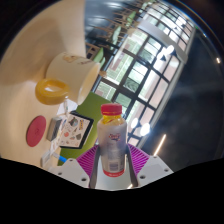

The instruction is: Pour water

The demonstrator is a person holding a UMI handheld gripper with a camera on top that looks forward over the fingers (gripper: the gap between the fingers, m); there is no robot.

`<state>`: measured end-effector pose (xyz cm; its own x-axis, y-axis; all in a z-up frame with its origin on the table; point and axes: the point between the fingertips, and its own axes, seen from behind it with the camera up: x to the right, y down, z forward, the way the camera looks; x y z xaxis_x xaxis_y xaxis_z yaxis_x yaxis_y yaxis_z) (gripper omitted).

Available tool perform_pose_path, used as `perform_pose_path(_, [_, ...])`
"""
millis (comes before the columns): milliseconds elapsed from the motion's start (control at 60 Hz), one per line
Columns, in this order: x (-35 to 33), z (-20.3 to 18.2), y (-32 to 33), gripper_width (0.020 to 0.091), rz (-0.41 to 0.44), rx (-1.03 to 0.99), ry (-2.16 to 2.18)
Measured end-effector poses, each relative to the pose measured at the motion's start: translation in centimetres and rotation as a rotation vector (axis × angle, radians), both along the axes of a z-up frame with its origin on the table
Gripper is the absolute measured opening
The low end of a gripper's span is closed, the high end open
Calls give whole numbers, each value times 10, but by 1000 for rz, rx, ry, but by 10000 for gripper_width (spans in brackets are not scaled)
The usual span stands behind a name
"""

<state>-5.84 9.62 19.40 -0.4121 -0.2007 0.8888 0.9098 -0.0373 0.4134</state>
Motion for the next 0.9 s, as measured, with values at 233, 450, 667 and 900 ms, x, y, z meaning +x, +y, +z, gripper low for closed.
perform_pose_path(233, [-30,-12,7,476,11,34,-291])
perform_pose_path(450, [-14,-7,19,478,14,18,-237])
perform_pose_path(667, [17,27,21,475,140,-56,615])
perform_pose_path(900, [40,-28,26,473,266,-263,1820])
